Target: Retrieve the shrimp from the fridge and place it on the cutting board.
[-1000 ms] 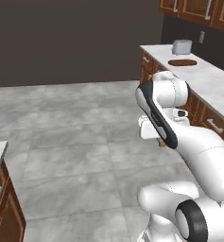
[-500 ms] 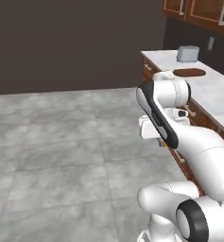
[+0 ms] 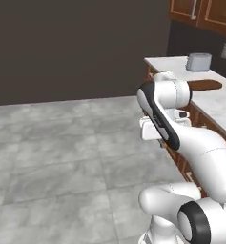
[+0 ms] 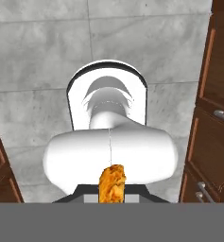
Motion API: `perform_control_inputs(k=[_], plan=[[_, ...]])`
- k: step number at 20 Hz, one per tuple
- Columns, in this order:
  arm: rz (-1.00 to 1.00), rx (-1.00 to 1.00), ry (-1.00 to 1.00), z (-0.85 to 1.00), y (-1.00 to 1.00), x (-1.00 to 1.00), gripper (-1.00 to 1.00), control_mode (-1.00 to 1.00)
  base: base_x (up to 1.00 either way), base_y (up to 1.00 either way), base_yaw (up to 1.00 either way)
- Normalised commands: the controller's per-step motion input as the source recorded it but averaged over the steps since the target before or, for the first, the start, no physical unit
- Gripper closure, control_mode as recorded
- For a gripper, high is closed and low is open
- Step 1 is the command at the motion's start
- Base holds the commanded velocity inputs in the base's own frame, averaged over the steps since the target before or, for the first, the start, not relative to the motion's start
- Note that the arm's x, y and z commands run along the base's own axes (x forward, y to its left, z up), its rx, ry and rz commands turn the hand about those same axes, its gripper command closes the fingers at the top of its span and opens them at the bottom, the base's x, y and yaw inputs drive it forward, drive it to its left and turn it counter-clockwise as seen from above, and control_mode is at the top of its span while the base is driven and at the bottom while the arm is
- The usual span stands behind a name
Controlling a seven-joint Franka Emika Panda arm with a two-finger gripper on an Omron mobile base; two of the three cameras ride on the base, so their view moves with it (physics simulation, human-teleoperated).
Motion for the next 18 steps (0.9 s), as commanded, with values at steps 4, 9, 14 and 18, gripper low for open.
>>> perform_control_inputs(k=[4,9,14,18], plan=[[0.00,0.00,0.00,0.00,0.00,0.00,1.00,1.00,1.00,0.00,-0.31],[0.00,0.00,0.00,0.00,0.00,0.00,1.00,1.00,0.81,0.33,-0.60],[0.00,0.00,0.00,0.00,0.00,0.00,1.00,1.00,0.52,0.62,-0.75],[0.00,0.00,0.00,0.00,0.00,0.00,1.00,1.00,0.48,0.65,-0.76]])
